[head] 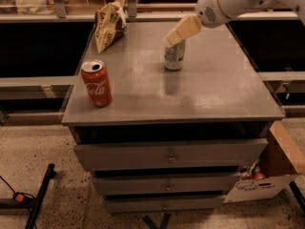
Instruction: Move 7up can near coke can
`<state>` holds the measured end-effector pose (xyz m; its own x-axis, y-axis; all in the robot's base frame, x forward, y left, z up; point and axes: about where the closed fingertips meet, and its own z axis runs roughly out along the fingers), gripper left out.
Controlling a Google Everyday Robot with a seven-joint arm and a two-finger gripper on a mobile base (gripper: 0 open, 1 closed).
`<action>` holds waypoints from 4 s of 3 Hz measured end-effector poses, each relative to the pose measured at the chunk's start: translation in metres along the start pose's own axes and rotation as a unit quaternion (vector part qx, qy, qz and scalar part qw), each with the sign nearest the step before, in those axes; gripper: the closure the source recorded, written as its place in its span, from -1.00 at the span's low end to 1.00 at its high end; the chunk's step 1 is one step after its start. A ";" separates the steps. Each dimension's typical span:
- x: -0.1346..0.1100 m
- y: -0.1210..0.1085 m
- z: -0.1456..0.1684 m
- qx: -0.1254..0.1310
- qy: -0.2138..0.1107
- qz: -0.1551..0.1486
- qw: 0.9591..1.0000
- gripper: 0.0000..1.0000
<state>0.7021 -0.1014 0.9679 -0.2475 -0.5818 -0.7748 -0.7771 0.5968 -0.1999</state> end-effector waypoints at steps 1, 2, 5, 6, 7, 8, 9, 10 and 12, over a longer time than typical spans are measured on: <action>0.011 -0.006 0.022 -0.004 -0.001 0.040 0.999 -1.00; 0.024 -0.004 0.035 -0.007 -0.014 0.065 0.998 -1.00; 0.026 0.006 0.066 -0.017 -0.076 0.087 0.993 -0.17; 0.022 0.004 0.066 -0.012 -0.096 0.087 0.992 0.25; 0.022 0.000 0.062 -0.008 -0.101 0.090 0.991 0.44; 0.004 0.006 0.050 -0.019 -0.097 0.070 0.993 0.50; -0.033 0.036 0.037 -0.058 -0.082 -0.006 0.995 0.46; -0.052 0.074 0.037 -0.120 -0.060 -0.077 0.988 0.44; -0.065 0.125 0.050 -0.254 -0.071 -0.152 0.952 0.46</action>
Offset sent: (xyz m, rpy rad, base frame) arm 0.0202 -0.0026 -0.0583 0.1678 0.0765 -0.0970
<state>0.6501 0.0383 0.9632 0.0873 -0.5826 -0.8081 -0.9891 0.0460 -0.1400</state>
